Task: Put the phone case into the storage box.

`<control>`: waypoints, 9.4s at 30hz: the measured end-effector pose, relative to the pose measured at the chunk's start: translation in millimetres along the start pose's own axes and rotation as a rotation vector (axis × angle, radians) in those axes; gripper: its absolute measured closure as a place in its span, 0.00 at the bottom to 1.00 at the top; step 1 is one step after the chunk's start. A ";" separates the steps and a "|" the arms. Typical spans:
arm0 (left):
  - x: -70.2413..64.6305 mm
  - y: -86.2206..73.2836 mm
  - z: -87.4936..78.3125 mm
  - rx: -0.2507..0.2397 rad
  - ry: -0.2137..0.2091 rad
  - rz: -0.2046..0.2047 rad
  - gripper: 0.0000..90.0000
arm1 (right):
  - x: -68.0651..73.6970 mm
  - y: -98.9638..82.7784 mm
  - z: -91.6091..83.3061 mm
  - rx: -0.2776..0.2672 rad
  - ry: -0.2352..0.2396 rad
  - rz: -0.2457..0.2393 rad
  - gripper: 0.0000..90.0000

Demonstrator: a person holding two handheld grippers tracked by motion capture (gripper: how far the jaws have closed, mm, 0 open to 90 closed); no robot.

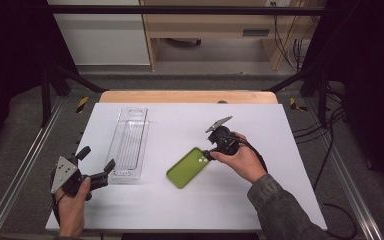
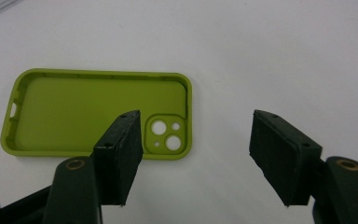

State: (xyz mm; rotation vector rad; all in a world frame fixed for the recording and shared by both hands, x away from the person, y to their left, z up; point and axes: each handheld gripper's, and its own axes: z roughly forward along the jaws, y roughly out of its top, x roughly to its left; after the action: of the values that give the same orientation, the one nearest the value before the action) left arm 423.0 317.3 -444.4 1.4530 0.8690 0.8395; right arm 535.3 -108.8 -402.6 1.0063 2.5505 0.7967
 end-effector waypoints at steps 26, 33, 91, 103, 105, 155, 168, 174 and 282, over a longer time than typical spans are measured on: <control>-0.3 -0.1 0.6 0.001 -0.003 0.001 0.02 | -4.1 -0.9 23.9 0.079 0.030 0.067 0.62; -1.2 0.0 0.8 0.004 -0.004 0.005 0.02 | -2.3 -6.3 29.9 0.088 0.042 0.079 0.64; -1.4 -0.4 1.6 0.013 -0.008 0.011 0.02 | -5.6 -8.5 55.5 0.136 0.062 0.105 0.81; -1.4 -0.5 1.8 0.014 -0.009 0.011 0.02 | -5.3 -9.1 57.4 0.145 0.060 0.095 0.82; -1.4 -0.5 1.8 0.014 -0.009 0.011 0.02 | -4.8 -9.2 57.9 0.149 0.058 0.089 0.83; -1.7 -0.7 2.3 0.018 -0.009 0.012 0.02 | -4.9 -10.0 60.6 0.150 0.047 0.072 0.91; -1.4 -0.7 2.2 0.018 -0.009 0.013 0.02 | -4.4 -9.7 60.3 0.150 0.049 0.071 0.92; -1.3 -0.6 2.0 0.017 -0.009 0.013 0.02 | -5.0 -9.0 59.2 0.144 0.052 0.076 0.92; -111.1 95.5 136.6 0.465 -0.276 0.120 0.10 | 11.7 24.0 -42.3 -0.081 -0.145 -0.187 0.98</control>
State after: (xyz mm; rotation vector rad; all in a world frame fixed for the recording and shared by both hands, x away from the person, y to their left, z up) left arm 496.5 152.3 -357.8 1.9899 0.8025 0.5206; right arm 521.0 -102.6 -355.0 0.7577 2.4241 0.7402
